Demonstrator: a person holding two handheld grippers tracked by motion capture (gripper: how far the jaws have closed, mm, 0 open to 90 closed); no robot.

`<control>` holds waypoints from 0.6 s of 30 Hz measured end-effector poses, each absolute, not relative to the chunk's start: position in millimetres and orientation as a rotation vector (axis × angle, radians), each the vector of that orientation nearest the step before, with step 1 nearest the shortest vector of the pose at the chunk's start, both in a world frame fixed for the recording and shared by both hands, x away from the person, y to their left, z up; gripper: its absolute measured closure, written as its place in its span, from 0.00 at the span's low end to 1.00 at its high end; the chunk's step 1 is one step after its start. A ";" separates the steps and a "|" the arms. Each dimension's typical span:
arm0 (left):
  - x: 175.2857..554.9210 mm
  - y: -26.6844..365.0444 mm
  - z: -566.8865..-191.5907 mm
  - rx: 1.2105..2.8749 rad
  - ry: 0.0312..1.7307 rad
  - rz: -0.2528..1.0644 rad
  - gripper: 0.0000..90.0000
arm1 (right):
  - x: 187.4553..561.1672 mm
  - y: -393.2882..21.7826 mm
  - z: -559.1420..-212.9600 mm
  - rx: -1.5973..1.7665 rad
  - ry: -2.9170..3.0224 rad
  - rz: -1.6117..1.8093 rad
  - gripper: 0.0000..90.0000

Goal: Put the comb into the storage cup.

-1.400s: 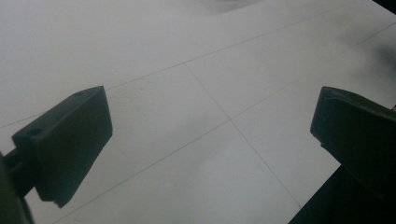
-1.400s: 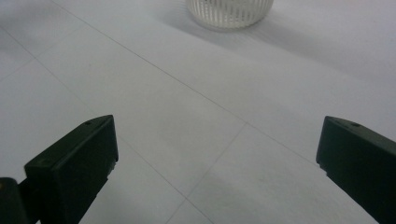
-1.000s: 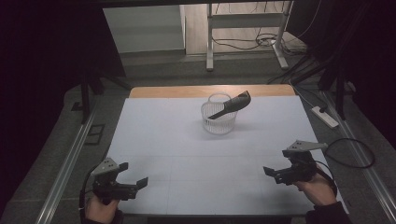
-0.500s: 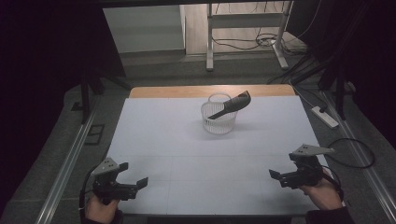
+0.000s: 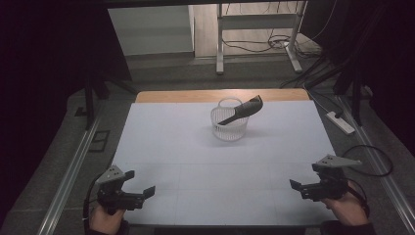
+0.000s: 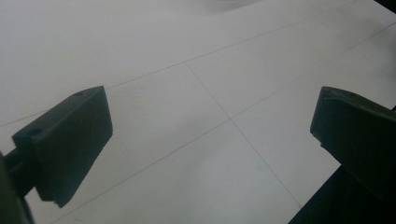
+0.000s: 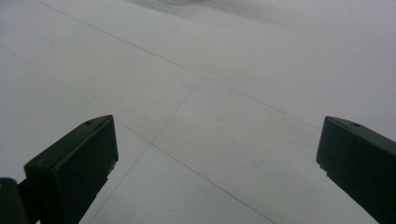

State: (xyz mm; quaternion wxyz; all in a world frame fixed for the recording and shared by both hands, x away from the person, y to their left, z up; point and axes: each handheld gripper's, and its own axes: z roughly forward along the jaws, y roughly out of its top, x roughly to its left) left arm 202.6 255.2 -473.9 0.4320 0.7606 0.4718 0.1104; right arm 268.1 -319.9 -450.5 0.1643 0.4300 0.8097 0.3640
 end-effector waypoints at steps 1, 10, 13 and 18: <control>202.6 255.2 -473.9 1.896 1.176 0.275 0.00 | 267.5 -321.3 -450.6 1.228 2.304 1.037 0.00; 202.2 254.7 -473.7 1.901 1.163 0.273 0.00 | 261.6 -331.8 -450.9 1.278 2.279 1.013 0.00; 202.2 254.4 -473.7 1.903 1.161 0.274 0.00 | 259.7 -334.7 -451.8 1.285 2.276 1.005 0.00; 202.2 254.4 -473.7 1.903 1.161 0.275 0.00 | 255.8 -339.0 -452.8 1.305 2.265 0.992 0.00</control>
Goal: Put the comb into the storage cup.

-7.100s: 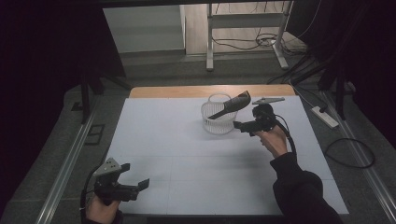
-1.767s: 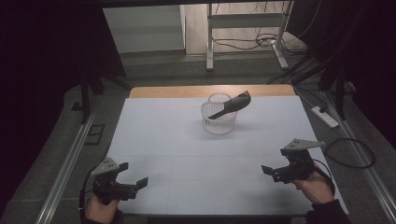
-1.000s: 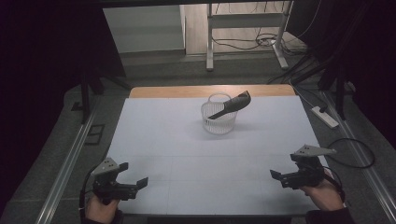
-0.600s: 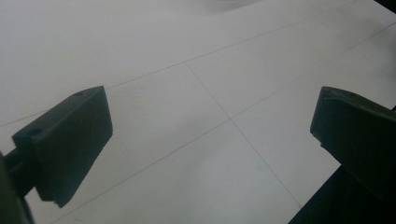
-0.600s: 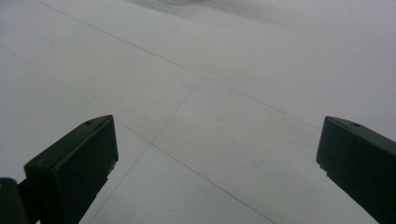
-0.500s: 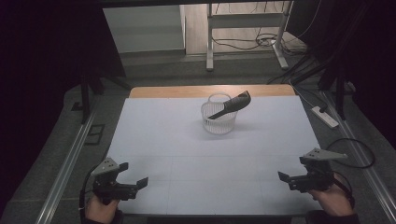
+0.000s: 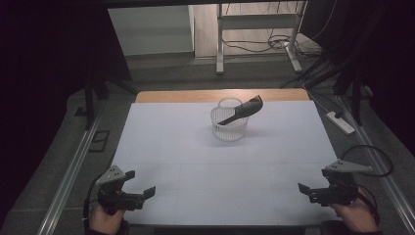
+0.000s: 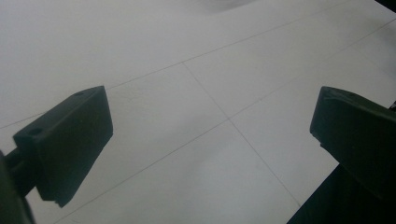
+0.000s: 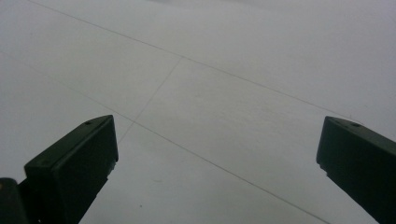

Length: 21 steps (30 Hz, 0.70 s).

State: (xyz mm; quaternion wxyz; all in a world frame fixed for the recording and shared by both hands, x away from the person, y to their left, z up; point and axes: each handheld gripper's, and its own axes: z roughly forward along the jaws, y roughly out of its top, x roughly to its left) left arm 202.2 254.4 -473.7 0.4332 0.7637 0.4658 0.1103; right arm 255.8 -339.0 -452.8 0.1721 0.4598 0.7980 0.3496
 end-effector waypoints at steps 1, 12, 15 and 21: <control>202.3 254.5 -473.7 1.903 1.161 0.274 0.00 | 255.1 -340.0 -453.2 1.306 2.263 0.992 0.00; 202.0 254.1 -473.5 1.905 1.156 0.278 0.00 | 247.3 -348.6 -454.6 1.345 2.229 0.960 0.00; 201.9 254.2 -473.5 1.904 1.156 0.279 0.00 | 245.7 -350.3 -454.1 1.352 2.221 0.957 0.00; 201.7 254.2 -473.5 1.904 1.155 0.281 0.00 | 242.4 -352.2 -453.7 1.359 2.217 0.929 0.00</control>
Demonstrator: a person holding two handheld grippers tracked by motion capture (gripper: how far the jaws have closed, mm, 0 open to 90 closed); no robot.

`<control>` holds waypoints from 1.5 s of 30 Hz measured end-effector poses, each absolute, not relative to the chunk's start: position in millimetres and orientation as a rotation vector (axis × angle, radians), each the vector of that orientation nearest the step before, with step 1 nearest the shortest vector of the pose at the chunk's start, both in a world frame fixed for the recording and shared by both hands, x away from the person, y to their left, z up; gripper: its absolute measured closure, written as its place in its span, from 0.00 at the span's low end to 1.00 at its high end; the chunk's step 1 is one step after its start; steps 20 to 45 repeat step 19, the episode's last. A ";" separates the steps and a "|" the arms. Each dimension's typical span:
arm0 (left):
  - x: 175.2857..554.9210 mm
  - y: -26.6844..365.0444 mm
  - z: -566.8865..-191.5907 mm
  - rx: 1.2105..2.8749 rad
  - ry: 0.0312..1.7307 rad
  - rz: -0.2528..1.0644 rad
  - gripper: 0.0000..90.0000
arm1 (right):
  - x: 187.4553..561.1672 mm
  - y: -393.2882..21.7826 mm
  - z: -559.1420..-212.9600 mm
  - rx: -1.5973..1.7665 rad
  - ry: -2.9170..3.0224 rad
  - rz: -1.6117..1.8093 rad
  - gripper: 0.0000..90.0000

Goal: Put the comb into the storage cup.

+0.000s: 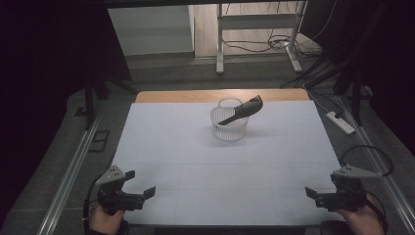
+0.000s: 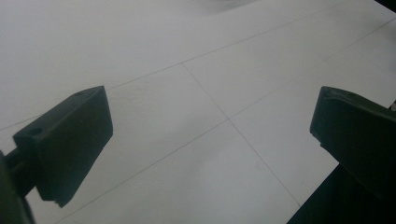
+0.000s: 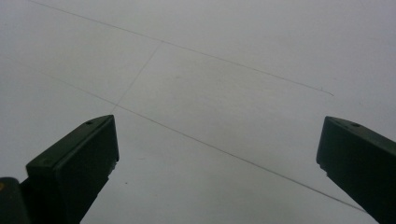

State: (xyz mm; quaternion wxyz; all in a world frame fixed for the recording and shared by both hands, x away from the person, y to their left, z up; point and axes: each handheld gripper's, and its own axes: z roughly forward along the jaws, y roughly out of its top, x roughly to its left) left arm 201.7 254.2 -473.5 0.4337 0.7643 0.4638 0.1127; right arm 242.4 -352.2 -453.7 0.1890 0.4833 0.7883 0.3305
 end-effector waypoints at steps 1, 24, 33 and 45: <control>201.7 254.2 -473.5 1.904 1.155 0.281 0.00 | 242.1 -352.5 -453.7 1.359 2.215 0.923 0.00; 201.5 254.7 -473.3 1.900 1.155 0.282 0.00 | 236.6 -351.3 -455.9 1.344 2.263 0.799 0.00; 201.5 254.7 -473.3 1.900 1.155 0.282 0.00 | 236.6 -351.3 -455.9 1.344 2.263 0.799 0.00; 201.5 254.7 -473.3 1.900 1.155 0.282 0.00 | 236.6 -351.3 -455.9 1.344 2.263 0.799 0.00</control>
